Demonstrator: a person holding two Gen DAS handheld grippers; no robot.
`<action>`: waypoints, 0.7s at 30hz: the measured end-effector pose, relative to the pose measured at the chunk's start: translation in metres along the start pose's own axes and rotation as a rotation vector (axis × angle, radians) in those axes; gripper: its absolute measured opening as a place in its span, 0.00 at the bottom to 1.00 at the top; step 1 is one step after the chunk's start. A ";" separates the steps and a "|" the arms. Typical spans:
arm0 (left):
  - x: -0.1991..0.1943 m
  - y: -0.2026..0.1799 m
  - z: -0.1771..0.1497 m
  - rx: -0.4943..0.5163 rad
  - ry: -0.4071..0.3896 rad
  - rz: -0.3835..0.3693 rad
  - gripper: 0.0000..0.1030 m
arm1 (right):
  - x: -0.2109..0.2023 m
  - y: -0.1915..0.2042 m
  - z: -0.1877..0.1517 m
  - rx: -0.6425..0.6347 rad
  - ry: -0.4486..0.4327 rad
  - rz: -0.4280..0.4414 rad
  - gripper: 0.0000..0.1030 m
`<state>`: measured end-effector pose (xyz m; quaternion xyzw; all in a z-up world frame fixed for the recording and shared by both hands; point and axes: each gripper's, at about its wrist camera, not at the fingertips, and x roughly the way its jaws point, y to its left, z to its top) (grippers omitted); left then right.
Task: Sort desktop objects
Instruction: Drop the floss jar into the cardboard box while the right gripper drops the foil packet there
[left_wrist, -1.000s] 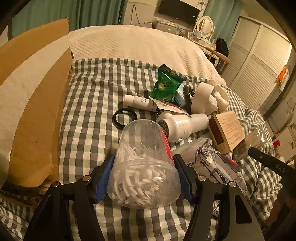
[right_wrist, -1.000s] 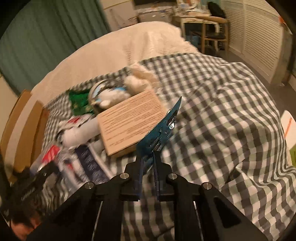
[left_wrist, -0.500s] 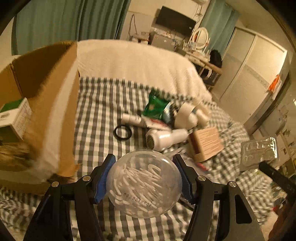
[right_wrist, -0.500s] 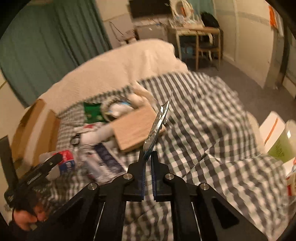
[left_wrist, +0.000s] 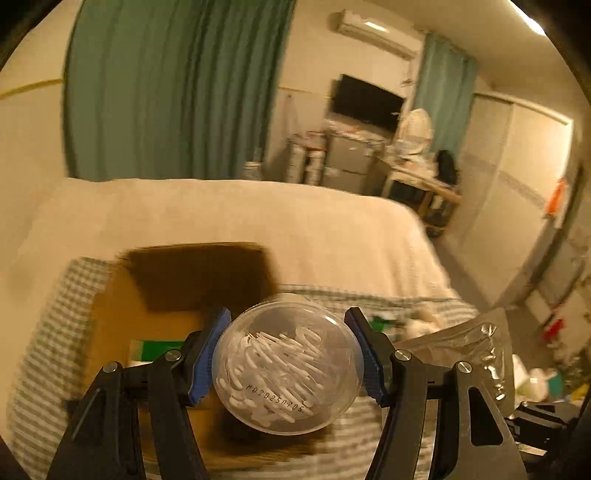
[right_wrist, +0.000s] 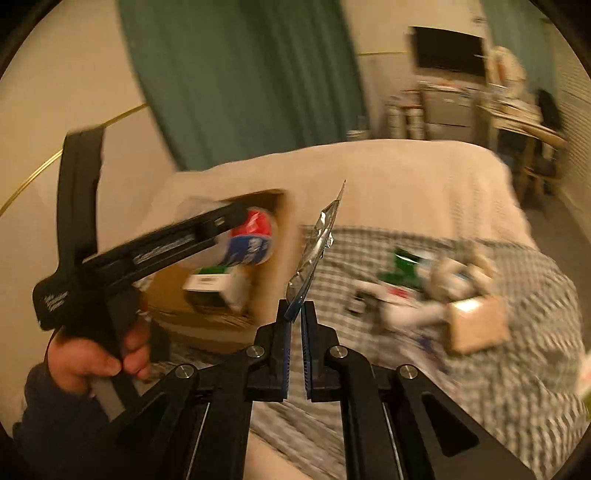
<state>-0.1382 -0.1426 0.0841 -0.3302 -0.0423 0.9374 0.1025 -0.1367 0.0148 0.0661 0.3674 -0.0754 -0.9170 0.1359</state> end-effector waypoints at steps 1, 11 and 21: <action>0.005 0.012 0.001 0.006 0.019 0.027 0.64 | 0.011 0.011 0.006 -0.012 0.008 0.017 0.05; 0.028 0.071 -0.018 -0.032 0.080 0.180 0.87 | 0.112 0.062 0.016 -0.068 0.148 0.083 0.13; -0.006 0.013 -0.018 -0.002 0.026 0.093 0.93 | 0.041 0.004 0.019 -0.034 0.039 -0.006 0.38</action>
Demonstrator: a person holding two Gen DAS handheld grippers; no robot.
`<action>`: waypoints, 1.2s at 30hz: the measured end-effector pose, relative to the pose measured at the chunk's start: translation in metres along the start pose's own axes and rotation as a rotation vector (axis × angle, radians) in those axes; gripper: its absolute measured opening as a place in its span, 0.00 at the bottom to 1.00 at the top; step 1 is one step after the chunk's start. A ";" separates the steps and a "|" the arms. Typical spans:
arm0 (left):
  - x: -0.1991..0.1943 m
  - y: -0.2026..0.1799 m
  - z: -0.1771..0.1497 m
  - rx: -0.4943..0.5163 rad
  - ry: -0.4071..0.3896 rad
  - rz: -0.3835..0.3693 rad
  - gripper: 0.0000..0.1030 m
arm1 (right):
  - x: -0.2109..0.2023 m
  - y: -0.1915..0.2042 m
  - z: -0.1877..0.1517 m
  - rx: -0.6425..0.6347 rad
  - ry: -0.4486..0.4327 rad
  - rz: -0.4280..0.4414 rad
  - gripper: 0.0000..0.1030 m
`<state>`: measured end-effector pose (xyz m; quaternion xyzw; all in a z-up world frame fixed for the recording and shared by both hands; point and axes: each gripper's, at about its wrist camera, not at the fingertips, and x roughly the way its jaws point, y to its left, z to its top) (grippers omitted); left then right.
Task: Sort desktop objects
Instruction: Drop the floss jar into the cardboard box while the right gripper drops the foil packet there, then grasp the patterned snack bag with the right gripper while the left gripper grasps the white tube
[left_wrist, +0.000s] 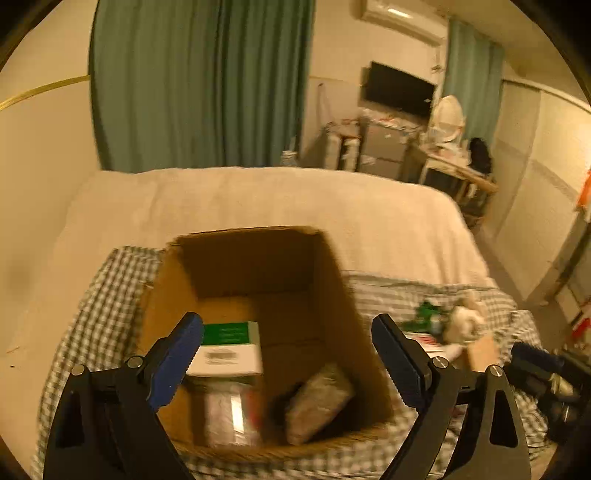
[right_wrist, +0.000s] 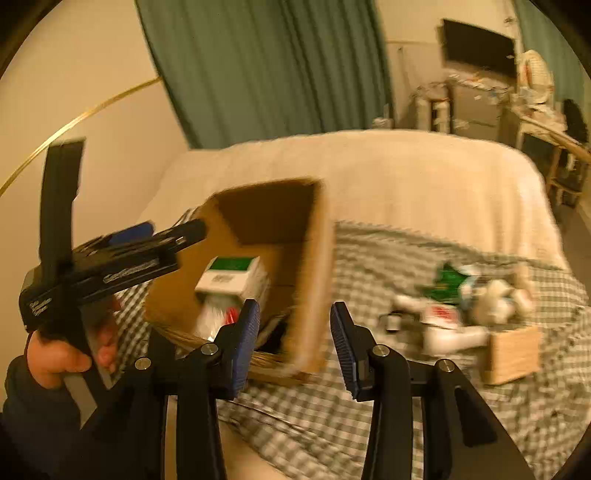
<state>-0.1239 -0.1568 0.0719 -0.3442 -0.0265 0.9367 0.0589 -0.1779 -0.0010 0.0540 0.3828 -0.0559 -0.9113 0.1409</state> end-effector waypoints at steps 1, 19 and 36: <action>-0.005 -0.011 -0.001 0.002 -0.001 -0.024 0.93 | -0.016 -0.010 -0.001 0.004 -0.019 -0.030 0.38; 0.082 -0.159 -0.134 0.065 0.123 -0.144 0.98 | -0.043 -0.144 -0.121 0.010 0.021 -0.211 0.63; 0.141 -0.127 -0.155 -0.066 0.301 -0.062 0.98 | 0.097 -0.168 -0.143 -0.077 0.294 -0.139 0.35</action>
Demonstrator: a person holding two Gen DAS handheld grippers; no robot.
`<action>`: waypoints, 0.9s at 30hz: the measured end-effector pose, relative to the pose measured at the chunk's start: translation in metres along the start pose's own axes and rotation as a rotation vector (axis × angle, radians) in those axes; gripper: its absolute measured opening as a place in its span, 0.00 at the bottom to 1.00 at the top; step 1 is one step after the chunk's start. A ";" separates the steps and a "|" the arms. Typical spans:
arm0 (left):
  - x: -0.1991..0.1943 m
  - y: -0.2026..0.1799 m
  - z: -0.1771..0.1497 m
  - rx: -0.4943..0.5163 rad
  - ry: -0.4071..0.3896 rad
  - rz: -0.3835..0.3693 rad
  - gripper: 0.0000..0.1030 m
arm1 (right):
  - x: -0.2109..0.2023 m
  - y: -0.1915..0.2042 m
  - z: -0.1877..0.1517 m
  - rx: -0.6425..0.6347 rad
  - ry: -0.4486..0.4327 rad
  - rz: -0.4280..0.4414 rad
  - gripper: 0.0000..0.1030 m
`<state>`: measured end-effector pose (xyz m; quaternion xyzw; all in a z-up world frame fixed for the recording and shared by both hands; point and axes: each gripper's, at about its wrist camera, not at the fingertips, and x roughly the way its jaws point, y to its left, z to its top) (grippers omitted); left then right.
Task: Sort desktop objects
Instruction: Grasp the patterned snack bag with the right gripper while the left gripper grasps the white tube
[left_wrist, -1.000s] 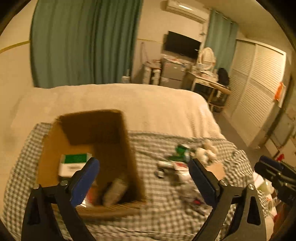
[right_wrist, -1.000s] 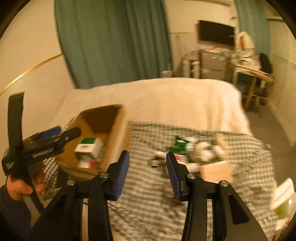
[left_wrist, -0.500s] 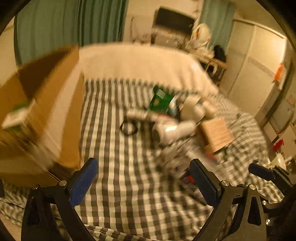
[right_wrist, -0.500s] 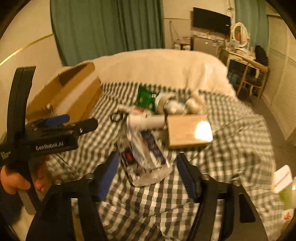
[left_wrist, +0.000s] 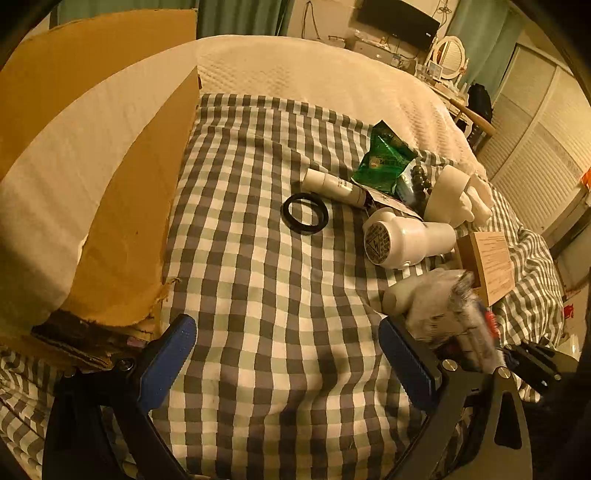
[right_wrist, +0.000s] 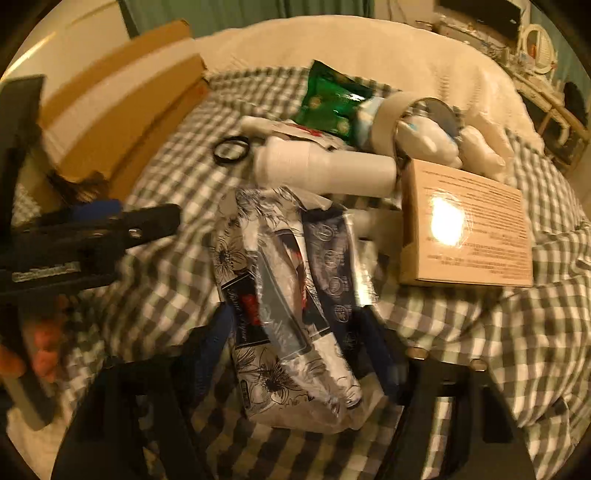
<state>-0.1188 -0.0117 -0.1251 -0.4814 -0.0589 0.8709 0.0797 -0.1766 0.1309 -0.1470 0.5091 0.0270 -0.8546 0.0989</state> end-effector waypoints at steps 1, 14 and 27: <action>0.000 0.000 0.001 0.001 -0.004 -0.002 0.98 | -0.003 -0.002 0.000 0.021 0.004 -0.006 0.25; 0.010 -0.070 0.021 0.291 -0.026 -0.141 0.98 | -0.139 -0.082 -0.022 0.295 -0.272 -0.041 0.19; 0.016 -0.113 -0.012 0.576 0.002 -0.143 0.12 | -0.140 -0.098 -0.022 0.315 -0.276 -0.038 0.22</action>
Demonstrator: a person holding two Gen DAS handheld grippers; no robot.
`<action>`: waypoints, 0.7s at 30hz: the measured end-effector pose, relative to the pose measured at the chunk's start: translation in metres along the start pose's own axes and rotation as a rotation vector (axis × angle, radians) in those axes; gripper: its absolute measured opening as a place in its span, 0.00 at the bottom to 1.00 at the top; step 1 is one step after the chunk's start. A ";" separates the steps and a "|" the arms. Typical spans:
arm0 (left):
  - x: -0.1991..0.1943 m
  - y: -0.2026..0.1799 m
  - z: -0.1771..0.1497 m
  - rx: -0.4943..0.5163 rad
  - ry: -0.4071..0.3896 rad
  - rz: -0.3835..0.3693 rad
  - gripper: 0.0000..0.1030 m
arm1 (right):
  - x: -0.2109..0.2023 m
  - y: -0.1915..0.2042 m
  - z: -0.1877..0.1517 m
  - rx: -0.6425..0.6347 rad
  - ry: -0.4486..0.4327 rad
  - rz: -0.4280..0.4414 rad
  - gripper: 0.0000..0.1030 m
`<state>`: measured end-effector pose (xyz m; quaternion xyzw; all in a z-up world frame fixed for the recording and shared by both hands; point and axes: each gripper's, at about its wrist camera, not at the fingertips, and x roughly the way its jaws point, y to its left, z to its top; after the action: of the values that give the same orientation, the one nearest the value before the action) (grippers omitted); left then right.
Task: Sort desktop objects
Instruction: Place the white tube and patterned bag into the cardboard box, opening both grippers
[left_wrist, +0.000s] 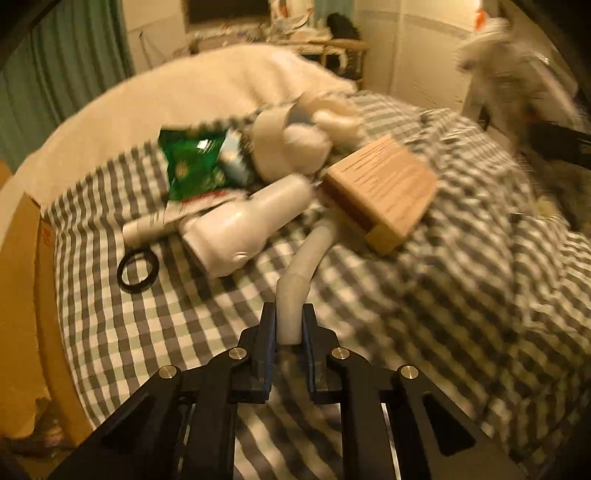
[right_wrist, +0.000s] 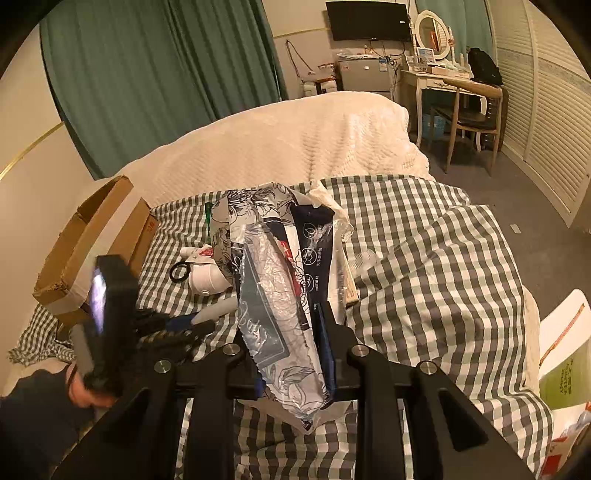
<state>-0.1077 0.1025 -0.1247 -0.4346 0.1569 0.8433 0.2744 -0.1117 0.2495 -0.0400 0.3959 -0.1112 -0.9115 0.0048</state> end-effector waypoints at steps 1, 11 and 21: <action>-0.005 -0.002 0.000 -0.003 -0.011 -0.024 0.11 | 0.000 0.000 0.000 -0.001 0.000 -0.002 0.22; -0.059 -0.006 0.002 -0.082 -0.107 -0.093 0.11 | -0.005 0.000 -0.001 0.013 -0.002 0.008 0.22; -0.130 0.027 -0.010 -0.213 -0.182 -0.101 0.11 | -0.028 0.022 -0.007 -0.010 -0.033 0.008 0.22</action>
<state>-0.0557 0.0336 -0.0234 -0.3902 0.0188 0.8763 0.2820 -0.0894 0.2296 -0.0203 0.3803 -0.1085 -0.9184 0.0088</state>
